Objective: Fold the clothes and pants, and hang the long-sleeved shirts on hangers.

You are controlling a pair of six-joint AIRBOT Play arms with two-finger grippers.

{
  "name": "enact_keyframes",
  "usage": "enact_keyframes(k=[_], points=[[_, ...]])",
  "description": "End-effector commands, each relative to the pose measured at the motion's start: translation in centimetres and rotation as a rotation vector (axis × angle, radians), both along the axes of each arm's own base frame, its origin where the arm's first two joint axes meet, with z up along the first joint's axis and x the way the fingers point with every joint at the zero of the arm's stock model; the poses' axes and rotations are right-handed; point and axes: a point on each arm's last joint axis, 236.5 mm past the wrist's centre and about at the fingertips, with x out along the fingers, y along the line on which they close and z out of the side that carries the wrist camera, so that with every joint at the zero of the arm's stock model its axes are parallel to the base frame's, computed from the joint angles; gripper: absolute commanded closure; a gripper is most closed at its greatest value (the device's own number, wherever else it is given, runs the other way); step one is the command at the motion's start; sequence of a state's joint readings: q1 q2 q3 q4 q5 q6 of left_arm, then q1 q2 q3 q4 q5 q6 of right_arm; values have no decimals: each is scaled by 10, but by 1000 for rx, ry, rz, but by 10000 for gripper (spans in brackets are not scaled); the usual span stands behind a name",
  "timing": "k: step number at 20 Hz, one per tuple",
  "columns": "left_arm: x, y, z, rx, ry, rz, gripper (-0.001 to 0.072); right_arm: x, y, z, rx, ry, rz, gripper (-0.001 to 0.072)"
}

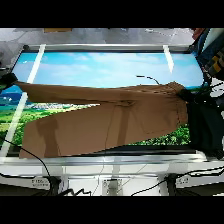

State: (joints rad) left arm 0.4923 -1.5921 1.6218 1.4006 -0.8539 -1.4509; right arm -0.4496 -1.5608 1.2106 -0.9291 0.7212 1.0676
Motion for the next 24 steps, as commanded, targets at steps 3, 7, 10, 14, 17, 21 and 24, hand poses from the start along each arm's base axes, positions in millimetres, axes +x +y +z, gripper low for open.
enact_keyframes(k=[3, 7, 10, 14, 17, 21, 24], points=[[20, 15, 54, 39, -163, 123, 695, 15, 1, 14, -31, -45, -11, 685], [39, -13, 77, 75, -209, 53, 695, 15, 1, 16, -33, -44, -5, 685], [10, -15, 24, 36, 23, 52, 694, 12, 6, 13, -21, -25, 13, 685], [-45, -23, -54, -28, 400, -8, 694, 9, 5, 11, -31, -14, 22, 685], [-42, -23, -82, -33, 445, -50, 692, 9, 6, 11, -30, -12, 23, 684], [-9, -28, -90, -68, 333, -49, 692, 9, 5, 11, -33, -11, 25, 684], [-6, -27, -97, -71, 328, -48, 201, 9, 5, 11, -33, -11, 25, 684]])
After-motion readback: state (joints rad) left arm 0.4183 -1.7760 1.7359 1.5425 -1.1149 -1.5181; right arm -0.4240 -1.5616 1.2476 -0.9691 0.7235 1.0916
